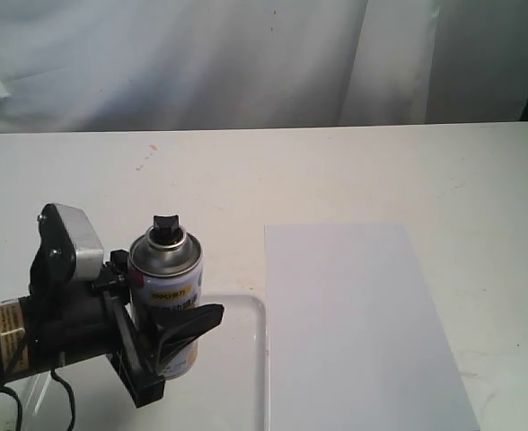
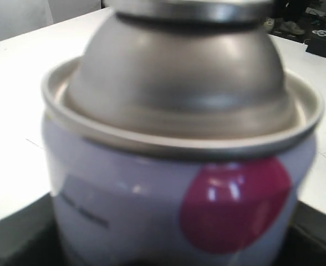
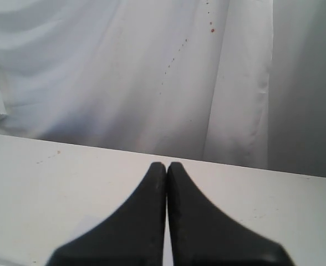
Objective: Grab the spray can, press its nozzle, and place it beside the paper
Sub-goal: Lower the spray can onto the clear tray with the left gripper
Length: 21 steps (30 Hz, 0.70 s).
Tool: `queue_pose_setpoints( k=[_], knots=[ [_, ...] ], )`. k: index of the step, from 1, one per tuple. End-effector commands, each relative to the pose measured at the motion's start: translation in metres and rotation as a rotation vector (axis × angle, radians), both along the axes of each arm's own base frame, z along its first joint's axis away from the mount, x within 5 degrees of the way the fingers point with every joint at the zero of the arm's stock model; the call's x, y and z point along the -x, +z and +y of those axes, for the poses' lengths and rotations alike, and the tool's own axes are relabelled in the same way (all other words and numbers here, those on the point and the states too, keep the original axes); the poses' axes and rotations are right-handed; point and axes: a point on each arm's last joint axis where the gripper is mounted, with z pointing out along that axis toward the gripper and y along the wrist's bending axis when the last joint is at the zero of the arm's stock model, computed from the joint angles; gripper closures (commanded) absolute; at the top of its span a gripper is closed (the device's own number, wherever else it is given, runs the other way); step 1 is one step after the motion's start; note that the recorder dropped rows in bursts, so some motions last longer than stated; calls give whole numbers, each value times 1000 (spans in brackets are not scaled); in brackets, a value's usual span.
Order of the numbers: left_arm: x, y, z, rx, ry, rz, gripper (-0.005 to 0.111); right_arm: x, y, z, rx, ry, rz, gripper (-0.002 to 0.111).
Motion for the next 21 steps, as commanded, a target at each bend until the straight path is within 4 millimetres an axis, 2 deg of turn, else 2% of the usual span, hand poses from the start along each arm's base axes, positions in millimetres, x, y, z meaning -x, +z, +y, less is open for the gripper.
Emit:
queue_pose_setpoints(
  k=[1, 8, 21],
  knots=[
    [-4, -6, -4, 79, -9, -10, 107, 1, -1, 1, 2, 16, 1, 108],
    [-13, -21, -9, 154, -4, -8, 107, 1, -1, 1, -19, 16, 10, 108],
    [-42, -37, -21, 137, 3, -32, 107, 1, -1, 1, -34, 16, 16, 108]
  ],
)
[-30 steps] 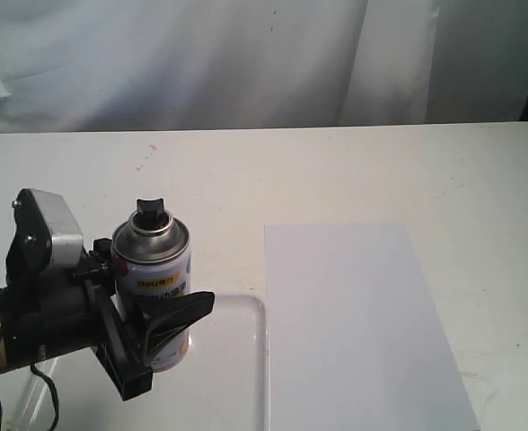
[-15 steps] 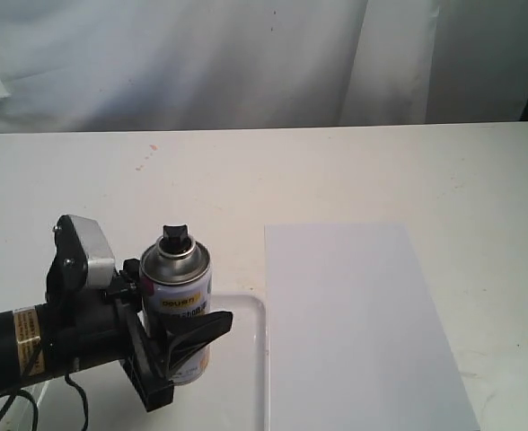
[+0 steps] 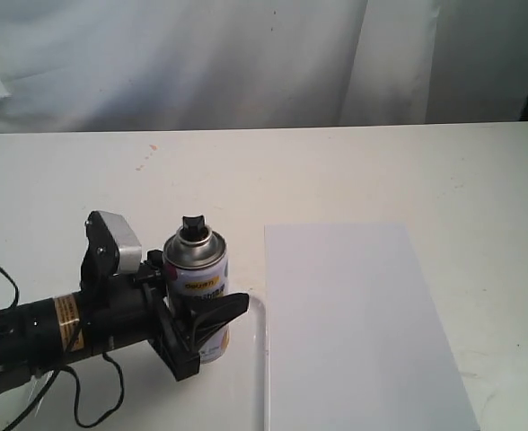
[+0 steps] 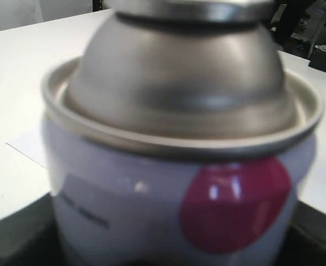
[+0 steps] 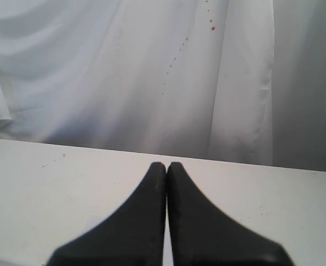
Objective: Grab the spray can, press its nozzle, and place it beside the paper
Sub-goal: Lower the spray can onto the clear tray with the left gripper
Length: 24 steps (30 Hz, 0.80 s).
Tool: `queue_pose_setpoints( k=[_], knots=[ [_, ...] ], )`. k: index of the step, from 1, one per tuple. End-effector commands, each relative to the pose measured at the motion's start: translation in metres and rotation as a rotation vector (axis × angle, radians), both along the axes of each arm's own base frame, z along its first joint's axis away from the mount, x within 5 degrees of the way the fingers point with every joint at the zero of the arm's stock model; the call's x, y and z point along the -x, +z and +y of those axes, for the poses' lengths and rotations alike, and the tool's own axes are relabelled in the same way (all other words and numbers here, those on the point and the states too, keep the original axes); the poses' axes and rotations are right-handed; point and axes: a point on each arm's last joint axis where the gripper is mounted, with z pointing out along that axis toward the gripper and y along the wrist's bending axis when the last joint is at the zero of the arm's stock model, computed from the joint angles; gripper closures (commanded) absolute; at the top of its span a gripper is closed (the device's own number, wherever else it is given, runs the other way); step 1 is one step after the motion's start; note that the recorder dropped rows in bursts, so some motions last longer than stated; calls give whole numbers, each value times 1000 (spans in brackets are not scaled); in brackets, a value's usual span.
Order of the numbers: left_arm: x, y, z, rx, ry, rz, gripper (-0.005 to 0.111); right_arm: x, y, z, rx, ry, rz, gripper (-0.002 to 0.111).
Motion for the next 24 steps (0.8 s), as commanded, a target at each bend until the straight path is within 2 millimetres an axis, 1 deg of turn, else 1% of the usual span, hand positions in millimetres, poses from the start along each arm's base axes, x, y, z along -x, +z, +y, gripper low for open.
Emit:
queue_pose_setpoints(
  k=[1, 8, 12, 18, 21, 24],
  knots=[
    [-10, 3, -4, 44, 8, -47, 107, 1, -1, 1, -2, 14, 2, 108],
    [-13, -6, -2, -14, 25, -95, 107, 1, -1, 1, -15, 14, 8, 108],
    [-14, -7, -1, -43, 23, -132, 107, 1, -1, 1, -22, 14, 11, 108],
    [-14, -6, 1, -42, 19, -141, 107, 1, -1, 1, -30, 14, 14, 108],
    [-20, -6, 11, -43, 41, -146, 107, 1, -1, 1, -37, 13, 17, 108],
    [-27, -2, 29, -2, 57, -165, 107, 1, -1, 1, -37, 13, 17, 108]
  ],
)
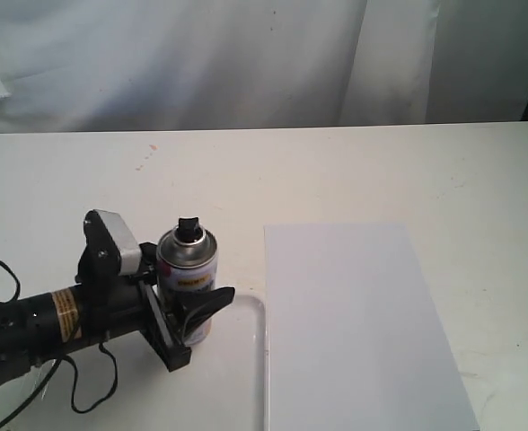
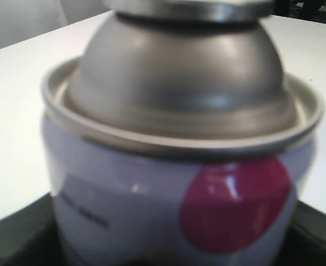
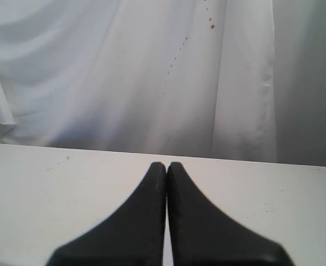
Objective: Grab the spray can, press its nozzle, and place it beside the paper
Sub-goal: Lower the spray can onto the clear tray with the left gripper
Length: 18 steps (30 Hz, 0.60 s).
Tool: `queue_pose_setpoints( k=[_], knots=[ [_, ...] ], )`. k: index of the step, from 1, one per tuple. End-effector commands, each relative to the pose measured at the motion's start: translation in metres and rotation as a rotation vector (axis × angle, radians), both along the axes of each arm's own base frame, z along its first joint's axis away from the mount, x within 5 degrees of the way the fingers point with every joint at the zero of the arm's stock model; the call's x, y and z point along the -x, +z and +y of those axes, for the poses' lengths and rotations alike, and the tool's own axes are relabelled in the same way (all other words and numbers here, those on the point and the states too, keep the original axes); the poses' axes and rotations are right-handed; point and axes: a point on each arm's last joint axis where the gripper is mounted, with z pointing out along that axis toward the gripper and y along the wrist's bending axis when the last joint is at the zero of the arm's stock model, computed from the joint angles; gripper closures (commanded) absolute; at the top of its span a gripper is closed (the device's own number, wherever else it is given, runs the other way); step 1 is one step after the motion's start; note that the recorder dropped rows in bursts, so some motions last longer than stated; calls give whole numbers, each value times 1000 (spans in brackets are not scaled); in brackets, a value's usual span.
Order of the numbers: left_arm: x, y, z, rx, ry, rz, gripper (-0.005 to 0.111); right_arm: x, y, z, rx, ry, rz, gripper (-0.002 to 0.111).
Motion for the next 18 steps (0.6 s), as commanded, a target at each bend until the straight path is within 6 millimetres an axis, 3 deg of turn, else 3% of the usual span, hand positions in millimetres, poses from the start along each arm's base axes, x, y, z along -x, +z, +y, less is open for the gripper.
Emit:
queue_pose_setpoints(
  k=[1, 4, 10, 18],
  knots=[
    [-12, 11, 21, 92, 22, -48, 107, 1, -1, 1, -5, 12, 3, 108],
    [-17, 12, 29, 91, -45, -46, 107, 1, -1, 1, -5, 12, 3, 108],
    [-24, 5, 19, 92, -254, 24, 107, 1, -1, 1, -9, 12, 5, 108],
    [-28, -14, 18, 86, -257, 76, 107, 1, -1, 1, -8, 16, 5, 108]
  ],
)
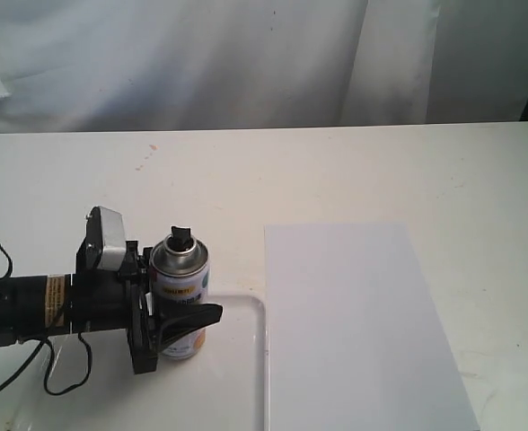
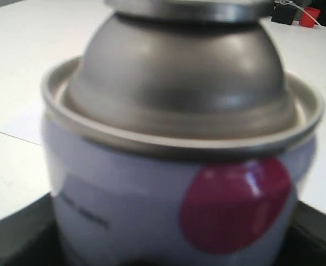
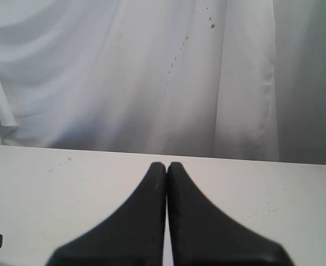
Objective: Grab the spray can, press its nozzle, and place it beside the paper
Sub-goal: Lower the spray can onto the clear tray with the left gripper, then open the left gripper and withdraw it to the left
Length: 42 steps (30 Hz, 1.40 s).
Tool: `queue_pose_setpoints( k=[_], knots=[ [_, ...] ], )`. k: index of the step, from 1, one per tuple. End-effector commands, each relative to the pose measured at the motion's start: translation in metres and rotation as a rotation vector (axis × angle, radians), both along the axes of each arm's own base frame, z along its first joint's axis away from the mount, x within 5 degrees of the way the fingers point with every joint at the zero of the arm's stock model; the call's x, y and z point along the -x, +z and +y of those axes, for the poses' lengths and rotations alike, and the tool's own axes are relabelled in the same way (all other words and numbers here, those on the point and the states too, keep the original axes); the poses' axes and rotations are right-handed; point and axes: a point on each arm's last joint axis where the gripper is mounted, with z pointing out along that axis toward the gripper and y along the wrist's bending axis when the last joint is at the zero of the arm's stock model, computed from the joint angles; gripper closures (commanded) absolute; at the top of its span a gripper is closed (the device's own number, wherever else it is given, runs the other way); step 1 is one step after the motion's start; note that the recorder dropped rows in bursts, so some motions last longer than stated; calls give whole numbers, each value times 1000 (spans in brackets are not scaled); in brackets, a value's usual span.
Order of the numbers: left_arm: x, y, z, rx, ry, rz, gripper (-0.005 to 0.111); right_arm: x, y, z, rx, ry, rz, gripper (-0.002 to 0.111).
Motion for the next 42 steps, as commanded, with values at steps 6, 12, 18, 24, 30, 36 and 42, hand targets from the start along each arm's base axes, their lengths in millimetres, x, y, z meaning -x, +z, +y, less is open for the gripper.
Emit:
queue_pose_setpoints(
  k=[6, 12, 18, 24, 30, 36, 42],
  knots=[
    [-6, 2, -1, 56, 34, -2, 106, 1, -1, 1, 3, 17, 0, 108],
    [-6, 2, -1, 57, 36, 2, 82, 1, -1, 1, -3, 16, 3, 108],
    [-4, 2, -1, 51, 7, 4, 82, 1, -1, 1, 0, 16, 1, 108],
    [-4, 2, -1, 55, 9, 20, 82, 1, -1, 1, -1, 16, 2, 108],
    [-4, 2, -1, 59, 19, 30, 82, 1, -1, 1, -7, 16, 5, 108],
    [-5, 2, -1, 61, 31, 25, 82, 1, -1, 1, -5, 16, 4, 108],
    [-6, 2, -1, 66, 42, 33, 78, 1, -1, 1, -10, 16, 5, 108]
  ],
)
